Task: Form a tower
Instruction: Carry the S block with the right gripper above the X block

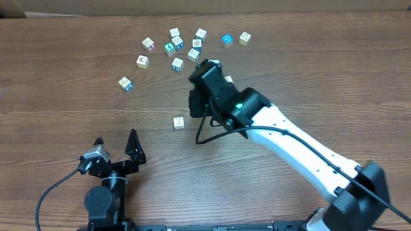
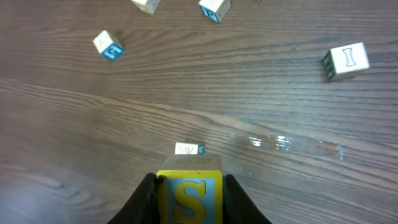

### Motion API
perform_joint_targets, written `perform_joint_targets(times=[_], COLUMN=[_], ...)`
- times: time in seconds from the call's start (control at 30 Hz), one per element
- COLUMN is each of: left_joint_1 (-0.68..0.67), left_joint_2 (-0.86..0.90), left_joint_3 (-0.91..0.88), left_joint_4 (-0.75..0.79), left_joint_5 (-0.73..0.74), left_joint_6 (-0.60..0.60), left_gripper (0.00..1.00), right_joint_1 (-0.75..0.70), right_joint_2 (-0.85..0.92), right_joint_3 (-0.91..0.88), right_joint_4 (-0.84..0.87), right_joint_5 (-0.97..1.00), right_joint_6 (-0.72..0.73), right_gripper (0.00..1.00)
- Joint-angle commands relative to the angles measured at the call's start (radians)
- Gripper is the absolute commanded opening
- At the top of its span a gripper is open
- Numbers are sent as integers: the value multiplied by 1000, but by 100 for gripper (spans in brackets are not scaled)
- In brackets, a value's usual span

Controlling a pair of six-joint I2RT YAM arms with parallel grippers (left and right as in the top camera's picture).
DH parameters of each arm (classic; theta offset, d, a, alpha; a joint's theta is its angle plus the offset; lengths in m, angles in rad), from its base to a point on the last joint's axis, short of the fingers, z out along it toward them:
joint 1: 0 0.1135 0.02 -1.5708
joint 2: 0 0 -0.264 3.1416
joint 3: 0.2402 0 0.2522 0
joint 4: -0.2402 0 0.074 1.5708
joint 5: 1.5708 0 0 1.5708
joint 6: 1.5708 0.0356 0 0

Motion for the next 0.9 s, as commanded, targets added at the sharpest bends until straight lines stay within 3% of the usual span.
perform_joint_targets(times=[0.0, 0.4, 0.87], left_joint_1=[-3, -3, -3], left_joint_2=[-8, -8, -8], left_joint_3=[-3, -3, -3], left_joint_4=[2, 2, 2], left_joint_5=[5, 5, 5], left_joint_6=[-6, -6, -6], left_gripper=[100, 99, 99], right_joint_1=[34, 139, 152], right_joint_2=[68, 155, 259], right_joint_3=[-1, -1, -1], right_joint_4=[33, 92, 143], right_joint_5=[44, 248, 241], right_joint_6=[25, 71, 70], right_gripper=[4, 4, 4])
